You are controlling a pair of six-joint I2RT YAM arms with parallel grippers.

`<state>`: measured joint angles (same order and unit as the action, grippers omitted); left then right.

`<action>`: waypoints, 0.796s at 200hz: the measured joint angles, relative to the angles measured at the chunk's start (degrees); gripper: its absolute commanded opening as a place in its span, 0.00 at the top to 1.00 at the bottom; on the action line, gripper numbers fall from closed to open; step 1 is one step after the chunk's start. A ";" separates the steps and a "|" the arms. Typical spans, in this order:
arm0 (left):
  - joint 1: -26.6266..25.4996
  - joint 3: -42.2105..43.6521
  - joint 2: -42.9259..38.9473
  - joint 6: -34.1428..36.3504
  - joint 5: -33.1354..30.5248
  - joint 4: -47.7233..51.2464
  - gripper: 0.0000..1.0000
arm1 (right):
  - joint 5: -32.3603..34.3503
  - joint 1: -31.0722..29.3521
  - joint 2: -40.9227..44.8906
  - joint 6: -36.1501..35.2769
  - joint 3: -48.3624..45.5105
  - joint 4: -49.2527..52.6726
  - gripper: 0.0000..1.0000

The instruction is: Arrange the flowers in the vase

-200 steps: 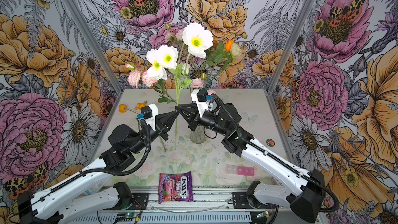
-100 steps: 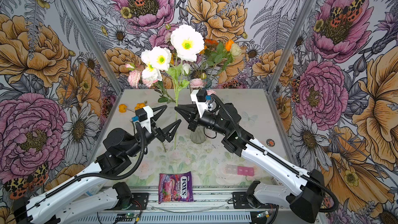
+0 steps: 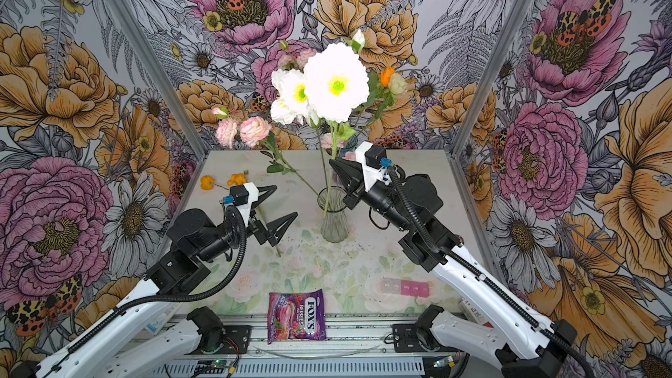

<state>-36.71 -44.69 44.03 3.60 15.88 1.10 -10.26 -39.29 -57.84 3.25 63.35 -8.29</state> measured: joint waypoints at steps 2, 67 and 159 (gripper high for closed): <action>0.17 0.00 0.11 0.00 0.28 0.00 0.01 | 0.33 0.02 0.02 -0.17 0.02 0.04 1.00; 2.14 0.00 4.63 -0.20 6.58 0.39 0.01 | 7.76 3.06 -2.93 -4.37 0.07 -1.03 1.00; 2.78 0.00 5.49 -0.42 7.80 0.42 0.01 | 5.18 4.39 -8.83 -2.69 -9.68 -7.45 1.00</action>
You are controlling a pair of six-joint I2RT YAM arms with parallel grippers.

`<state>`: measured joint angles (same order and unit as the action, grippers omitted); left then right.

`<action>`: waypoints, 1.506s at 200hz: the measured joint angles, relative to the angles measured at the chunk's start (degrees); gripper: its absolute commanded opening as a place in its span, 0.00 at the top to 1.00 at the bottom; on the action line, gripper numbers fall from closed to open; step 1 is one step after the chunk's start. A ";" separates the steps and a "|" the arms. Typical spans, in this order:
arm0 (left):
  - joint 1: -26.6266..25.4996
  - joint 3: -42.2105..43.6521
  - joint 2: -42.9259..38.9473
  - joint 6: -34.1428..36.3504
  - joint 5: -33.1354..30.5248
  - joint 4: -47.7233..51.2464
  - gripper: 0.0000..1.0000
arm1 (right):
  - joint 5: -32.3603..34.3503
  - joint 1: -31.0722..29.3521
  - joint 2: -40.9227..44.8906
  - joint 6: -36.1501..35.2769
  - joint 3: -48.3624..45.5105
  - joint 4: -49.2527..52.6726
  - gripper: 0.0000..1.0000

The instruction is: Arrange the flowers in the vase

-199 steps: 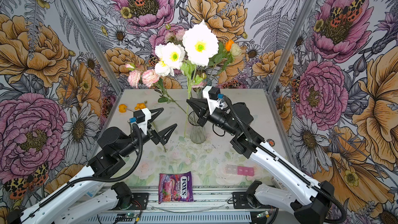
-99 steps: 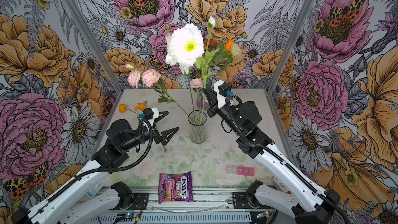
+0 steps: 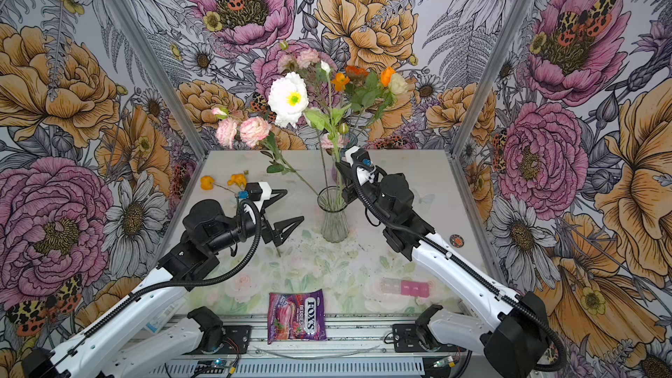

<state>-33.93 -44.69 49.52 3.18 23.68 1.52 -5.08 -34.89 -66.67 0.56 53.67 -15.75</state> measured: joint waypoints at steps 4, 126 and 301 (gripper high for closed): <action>0.00 0.00 0.07 -0.02 0.00 0.00 0.01 | -0.31 0.00 -0.04 0.09 -0.81 -0.52 1.00; 0.07 0.00 0.11 -0.04 0.00 0.00 0.01 | -2.08 0.28 -6.86 5.01 -10.88 -12.00 1.00; 0.04 0.00 0.09 -0.04 0.00 0.11 0.01 | -1.84 0.85 -8.04 7.15 -10.88 -11.54 0.69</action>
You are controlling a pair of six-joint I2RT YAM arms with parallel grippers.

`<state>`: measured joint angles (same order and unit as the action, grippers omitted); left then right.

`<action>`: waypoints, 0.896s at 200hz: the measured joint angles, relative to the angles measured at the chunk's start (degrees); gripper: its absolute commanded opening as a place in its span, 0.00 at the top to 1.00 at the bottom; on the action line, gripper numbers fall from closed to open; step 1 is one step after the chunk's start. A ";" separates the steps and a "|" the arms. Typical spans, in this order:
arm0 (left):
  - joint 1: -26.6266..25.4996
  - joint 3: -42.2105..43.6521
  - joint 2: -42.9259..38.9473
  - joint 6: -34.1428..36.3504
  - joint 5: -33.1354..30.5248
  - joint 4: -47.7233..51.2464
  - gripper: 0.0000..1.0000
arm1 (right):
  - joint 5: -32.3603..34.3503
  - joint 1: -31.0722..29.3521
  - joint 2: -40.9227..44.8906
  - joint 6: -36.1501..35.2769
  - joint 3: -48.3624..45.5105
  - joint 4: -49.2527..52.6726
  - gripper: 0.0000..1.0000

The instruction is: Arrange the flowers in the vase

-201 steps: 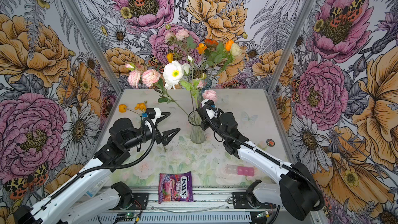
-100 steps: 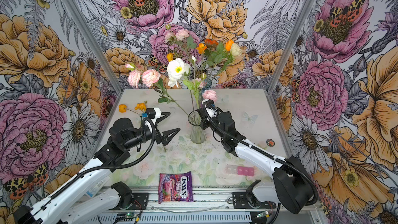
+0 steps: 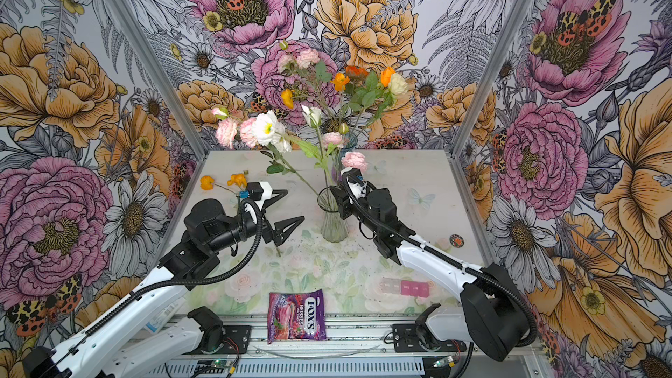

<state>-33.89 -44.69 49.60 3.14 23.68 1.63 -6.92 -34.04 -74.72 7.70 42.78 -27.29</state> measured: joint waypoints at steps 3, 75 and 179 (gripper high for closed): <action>0.00 0.00 0.00 0.00 0.00 0.02 0.01 | 0.00 0.00 0.02 0.00 0.00 0.02 0.68; 0.00 0.00 -0.33 0.00 -0.26 0.74 0.01 | -0.44 0.00 4.52 0.59 -1.09 1.53 0.52; 0.81 1.03 -4.39 -21.51 -34.10 23.65 0.51 | -2.67 -3.50 29.05 2.12 -4.31 15.50 0.01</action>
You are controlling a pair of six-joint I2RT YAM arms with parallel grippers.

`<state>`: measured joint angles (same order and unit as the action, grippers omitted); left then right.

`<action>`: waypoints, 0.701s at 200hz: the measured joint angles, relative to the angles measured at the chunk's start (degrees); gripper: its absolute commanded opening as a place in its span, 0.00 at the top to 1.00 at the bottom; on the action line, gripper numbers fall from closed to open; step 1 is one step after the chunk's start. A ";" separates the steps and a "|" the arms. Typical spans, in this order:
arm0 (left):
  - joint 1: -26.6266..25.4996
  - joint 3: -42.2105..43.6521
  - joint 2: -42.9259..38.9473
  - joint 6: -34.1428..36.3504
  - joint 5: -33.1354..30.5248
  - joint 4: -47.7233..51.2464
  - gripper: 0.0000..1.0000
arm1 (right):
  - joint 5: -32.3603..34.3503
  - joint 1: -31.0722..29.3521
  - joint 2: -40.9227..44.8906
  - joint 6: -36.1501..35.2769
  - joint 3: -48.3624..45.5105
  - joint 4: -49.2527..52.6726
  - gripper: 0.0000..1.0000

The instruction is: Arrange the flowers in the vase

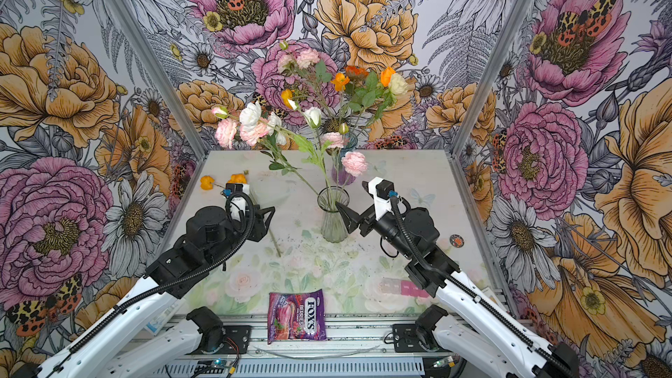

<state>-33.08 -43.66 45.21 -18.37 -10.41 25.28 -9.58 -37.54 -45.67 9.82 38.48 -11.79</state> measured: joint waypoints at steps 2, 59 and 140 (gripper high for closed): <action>0.55 0.48 0.24 -0.94 -0.39 0.17 0.51 | 0.02 -0.28 0.15 0.00 -0.04 0.11 0.00; 21.42 11.96 19.12 -13.38 7.82 -7.50 0.55 | 0.33 -13.97 -0.42 1.33 -2.19 4.26 0.01; 23.15 0.24 44.26 -18.80 12.57 -19.87 0.62 | 2.62 -23.39 -9.70 1.77 -2.75 2.56 0.01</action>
<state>-9.93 -43.42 89.47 -37.17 2.15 5.41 -6.96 -60.93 -55.37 11.60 35.73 -9.23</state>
